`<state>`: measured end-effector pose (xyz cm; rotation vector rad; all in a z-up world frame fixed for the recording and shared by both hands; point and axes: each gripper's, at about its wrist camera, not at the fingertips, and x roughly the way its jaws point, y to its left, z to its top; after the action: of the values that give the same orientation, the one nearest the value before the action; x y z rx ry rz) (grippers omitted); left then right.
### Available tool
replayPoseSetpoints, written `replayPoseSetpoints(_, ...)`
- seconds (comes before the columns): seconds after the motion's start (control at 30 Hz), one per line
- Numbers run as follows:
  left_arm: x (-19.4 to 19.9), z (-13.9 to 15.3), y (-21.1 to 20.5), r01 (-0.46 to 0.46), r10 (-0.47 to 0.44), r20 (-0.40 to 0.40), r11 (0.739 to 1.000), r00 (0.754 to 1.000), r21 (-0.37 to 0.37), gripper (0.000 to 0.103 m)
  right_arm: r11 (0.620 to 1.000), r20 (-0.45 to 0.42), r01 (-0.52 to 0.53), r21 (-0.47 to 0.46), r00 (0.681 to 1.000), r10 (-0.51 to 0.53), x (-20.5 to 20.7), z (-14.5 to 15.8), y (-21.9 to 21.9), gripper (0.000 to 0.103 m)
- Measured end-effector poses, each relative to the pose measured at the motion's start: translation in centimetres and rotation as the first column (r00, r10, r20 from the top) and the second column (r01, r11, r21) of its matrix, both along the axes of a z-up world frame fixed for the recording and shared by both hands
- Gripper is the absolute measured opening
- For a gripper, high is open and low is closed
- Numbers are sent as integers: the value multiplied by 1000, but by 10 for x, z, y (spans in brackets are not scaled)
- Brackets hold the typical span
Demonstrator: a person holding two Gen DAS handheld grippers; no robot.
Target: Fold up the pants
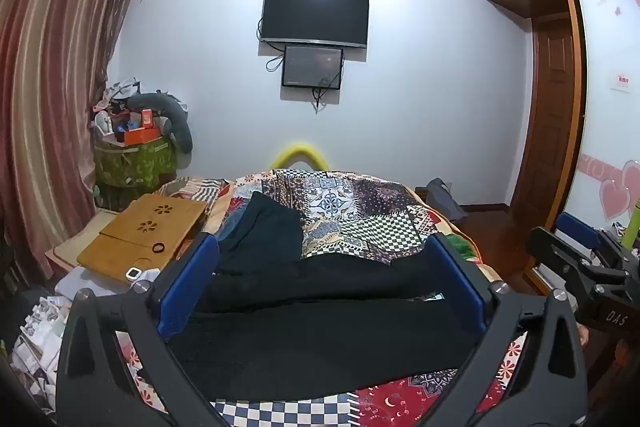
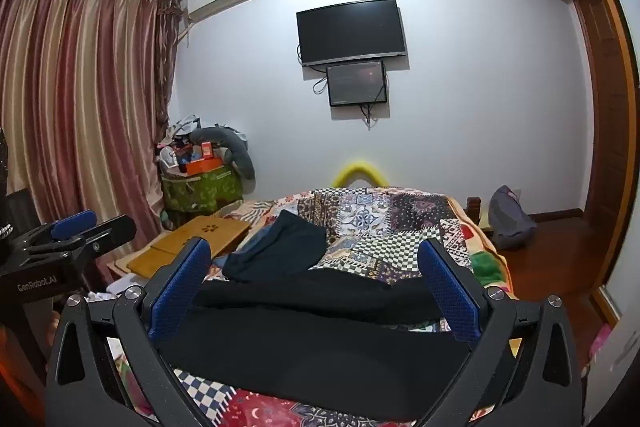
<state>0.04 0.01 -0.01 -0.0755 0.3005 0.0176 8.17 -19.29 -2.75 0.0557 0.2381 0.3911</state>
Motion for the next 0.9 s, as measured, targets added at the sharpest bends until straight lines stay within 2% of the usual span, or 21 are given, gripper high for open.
replayPoseSetpoints(0.13, 1, 2, 1, 5, -6, -12, 1000, 1000, -11, 103, 1000, -1, -3, 1, 1000, 3, 1, -1, -1, 103)
replayPoseSetpoints(0.43, -1, 13, 0, -1, 1, 1, 1000, 1000, 13, 103, 1000, 7, -13, -14, 1000, 13, -1, -1, 4, 103)
replayPoseSetpoints(0.9, -2, 0, 0, -6, 6, 8, 1000, 1000, 16, 103, 1000, 1, -12, -12, 1000, 12, -2, 0, 1, 103)
